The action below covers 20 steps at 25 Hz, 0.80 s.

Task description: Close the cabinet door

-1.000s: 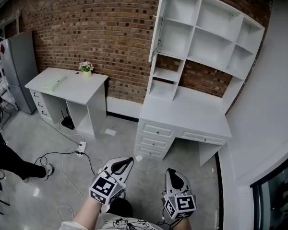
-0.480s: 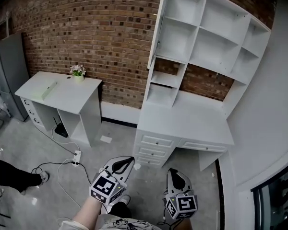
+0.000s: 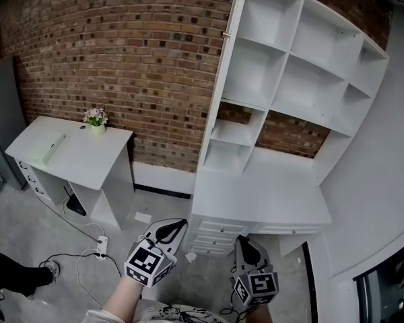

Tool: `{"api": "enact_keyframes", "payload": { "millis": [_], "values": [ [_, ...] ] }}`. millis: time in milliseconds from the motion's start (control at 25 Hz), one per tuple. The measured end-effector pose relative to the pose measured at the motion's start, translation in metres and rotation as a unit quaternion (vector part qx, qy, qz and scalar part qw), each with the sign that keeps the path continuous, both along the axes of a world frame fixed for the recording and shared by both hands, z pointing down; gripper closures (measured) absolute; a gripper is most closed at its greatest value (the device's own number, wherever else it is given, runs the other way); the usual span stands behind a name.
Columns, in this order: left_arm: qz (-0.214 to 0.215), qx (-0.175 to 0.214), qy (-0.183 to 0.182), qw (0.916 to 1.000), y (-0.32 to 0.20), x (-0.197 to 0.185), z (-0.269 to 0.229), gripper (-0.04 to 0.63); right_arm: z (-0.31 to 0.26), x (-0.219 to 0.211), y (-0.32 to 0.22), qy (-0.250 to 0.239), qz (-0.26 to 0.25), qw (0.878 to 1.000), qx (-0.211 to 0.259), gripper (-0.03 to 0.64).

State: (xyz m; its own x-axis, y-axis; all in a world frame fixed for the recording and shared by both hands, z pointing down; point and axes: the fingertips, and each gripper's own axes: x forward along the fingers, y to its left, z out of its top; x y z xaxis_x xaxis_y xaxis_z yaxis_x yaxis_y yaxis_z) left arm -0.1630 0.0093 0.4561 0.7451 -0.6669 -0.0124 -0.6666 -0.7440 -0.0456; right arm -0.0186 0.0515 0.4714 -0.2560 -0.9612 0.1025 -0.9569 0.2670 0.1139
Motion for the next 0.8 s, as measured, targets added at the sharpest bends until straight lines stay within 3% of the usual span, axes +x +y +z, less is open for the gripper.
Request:
{"api": "enact_keyframes", "payload": {
  "millis": [360, 560, 800],
  "values": [
    [0.001, -0.014, 0.003, 0.9999, -0.09, 0.003, 0.003, 0.584, 0.0, 0.012, -0.096, -0.01, 0.005, 1.0, -0.011, 0.612],
    [-0.026, -0.027, 0.004, 0.9993, -0.143, 0.01, 0.008, 0.584, 0.001, 0.029, -0.149, -0.014, -0.007, 1.0, -0.014, 0.612],
    [-0.065, -0.008, -0.004, 0.9979, -0.199, 0.028, -0.009, 0.584, -0.01, 0.057, -0.218, -0.012, -0.043, 0.999, -0.001, 0.612]
  ]
}}
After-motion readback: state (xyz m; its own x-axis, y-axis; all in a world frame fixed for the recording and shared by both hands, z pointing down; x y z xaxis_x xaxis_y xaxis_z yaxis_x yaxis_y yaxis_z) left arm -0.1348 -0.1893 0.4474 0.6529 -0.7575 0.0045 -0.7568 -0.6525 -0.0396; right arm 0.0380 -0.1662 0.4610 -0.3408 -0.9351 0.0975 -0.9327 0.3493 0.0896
